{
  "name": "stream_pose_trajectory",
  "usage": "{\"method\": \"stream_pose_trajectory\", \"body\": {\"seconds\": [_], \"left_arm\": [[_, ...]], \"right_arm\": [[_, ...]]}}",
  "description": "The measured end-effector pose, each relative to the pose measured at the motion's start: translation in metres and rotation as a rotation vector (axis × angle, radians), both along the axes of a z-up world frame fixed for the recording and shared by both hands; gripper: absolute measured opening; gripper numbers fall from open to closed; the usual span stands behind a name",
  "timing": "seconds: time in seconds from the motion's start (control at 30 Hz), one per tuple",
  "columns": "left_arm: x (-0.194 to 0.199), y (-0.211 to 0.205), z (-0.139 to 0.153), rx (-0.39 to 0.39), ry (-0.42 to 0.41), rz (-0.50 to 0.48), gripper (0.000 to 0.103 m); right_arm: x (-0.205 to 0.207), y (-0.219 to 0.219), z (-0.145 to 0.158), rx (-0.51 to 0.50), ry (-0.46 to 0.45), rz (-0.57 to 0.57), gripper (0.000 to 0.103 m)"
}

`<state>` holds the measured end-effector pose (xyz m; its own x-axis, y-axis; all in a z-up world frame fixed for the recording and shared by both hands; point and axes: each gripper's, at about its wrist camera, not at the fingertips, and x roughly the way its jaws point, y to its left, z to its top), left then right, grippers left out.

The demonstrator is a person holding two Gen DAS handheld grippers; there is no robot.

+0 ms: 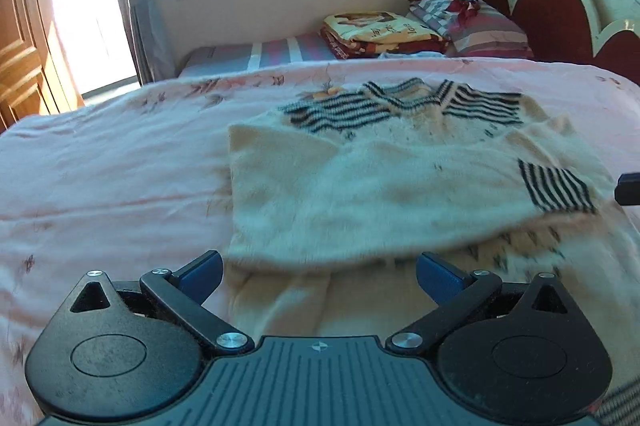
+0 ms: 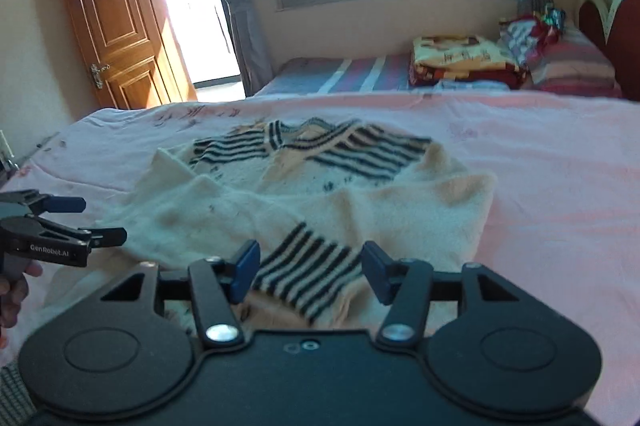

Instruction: Fold small clothes

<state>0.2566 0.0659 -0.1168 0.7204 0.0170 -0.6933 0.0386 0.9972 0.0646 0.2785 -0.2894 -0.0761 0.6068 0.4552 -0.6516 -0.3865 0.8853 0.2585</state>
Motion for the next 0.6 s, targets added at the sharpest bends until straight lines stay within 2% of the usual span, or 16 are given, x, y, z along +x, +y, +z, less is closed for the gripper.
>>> {"method": "stream_pose_trajectory", "body": {"seconds": [0.03, 0.1, 0.2, 0.3, 0.37, 0.47, 0.5, 0.53, 0.6], "left_arm": [[-0.02, 0.01, 0.0, -0.032, 0.018, 0.003, 0.082], [-0.055, 0.034, -0.005, -0.143, 0.093, 0.056, 0.062], [-0.104, 0.062, -0.018, -0.293, 0.171, 0.111, 0.062], [-0.142, 0.075, -0.027, -0.484, 0.211, 0.118, 0.062], [-0.159, 0.071, -0.033, -0.54, 0.233, 0.09, 0.062], [-0.167, 0.065, -0.039, -0.625, 0.249, 0.058, 0.062], [-0.167, 0.064, -0.041, -0.658, 0.254, 0.046, 0.058], [-0.166, 0.063, -0.045, -0.693, 0.262, 0.036, 0.039], [-0.162, 0.061, -0.058, -0.746, 0.292, 0.036, 0.027]], "right_arm": [[-0.018, -0.015, -0.004, 0.05, 0.053, -0.003, 0.056], [-0.053, -0.041, -0.014, 0.107, 0.145, -0.036, 0.056], [-0.104, -0.065, -0.031, 0.195, 0.279, -0.12, 0.052], [-0.143, -0.076, -0.039, 0.296, 0.346, -0.195, 0.051], [-0.161, -0.08, -0.045, 0.375, 0.391, -0.247, 0.051], [-0.174, -0.073, -0.06, 0.509, 0.477, -0.25, 0.051], [-0.175, -0.069, -0.063, 0.532, 0.487, -0.25, 0.051], [-0.175, -0.065, -0.066, 0.55, 0.492, -0.255, 0.051], [-0.172, -0.057, -0.069, 0.579, 0.5, -0.261, 0.051]]}}
